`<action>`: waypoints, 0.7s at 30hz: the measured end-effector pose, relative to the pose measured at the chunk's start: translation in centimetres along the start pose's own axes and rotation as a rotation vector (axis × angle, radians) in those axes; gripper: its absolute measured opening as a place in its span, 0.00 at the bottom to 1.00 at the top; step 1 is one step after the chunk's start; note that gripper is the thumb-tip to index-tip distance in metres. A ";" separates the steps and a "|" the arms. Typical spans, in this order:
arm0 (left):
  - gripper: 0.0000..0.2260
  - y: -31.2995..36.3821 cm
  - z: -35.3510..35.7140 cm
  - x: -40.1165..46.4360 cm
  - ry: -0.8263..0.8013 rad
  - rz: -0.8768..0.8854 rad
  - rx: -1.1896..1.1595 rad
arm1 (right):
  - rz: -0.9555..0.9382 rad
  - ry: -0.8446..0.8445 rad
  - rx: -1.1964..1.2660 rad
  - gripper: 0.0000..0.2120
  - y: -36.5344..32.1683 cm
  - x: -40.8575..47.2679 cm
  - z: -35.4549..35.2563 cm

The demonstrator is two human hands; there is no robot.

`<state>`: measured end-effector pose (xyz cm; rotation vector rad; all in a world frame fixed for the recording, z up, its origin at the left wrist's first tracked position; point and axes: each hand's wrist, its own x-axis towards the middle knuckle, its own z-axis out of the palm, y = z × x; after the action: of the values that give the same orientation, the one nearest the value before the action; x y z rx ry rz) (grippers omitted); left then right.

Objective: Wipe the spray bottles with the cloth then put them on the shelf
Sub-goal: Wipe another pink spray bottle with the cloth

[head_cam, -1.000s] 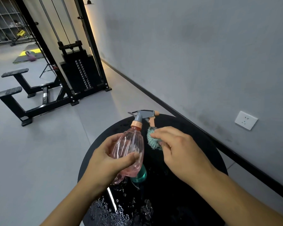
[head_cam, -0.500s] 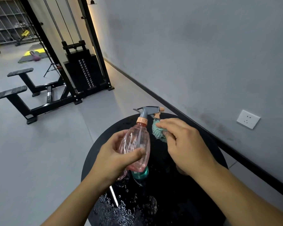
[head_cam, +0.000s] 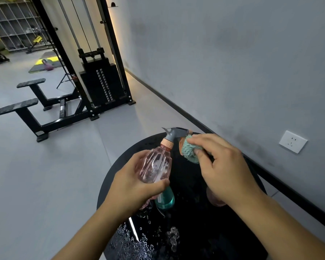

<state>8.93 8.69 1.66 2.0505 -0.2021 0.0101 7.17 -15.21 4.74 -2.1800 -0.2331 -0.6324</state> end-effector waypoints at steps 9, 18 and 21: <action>0.40 -1.3 -1.0 0.9 0.066 0.131 0.119 | 0.078 0.235 0.148 0.12 -0.2 0.9 -1.6; 0.43 -1.6 -0.8 0.8 0.084 0.250 0.228 | 0.011 0.047 0.054 0.15 -0.3 0.8 -1.6; 0.41 -1.9 -0.5 1.2 0.057 0.241 0.242 | -0.096 -0.024 -0.010 0.17 -0.6 0.6 -1.3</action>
<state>10.45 9.86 0.38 2.2508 -0.4290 0.2531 6.94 -15.86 6.14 -2.1970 -0.3496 -0.6630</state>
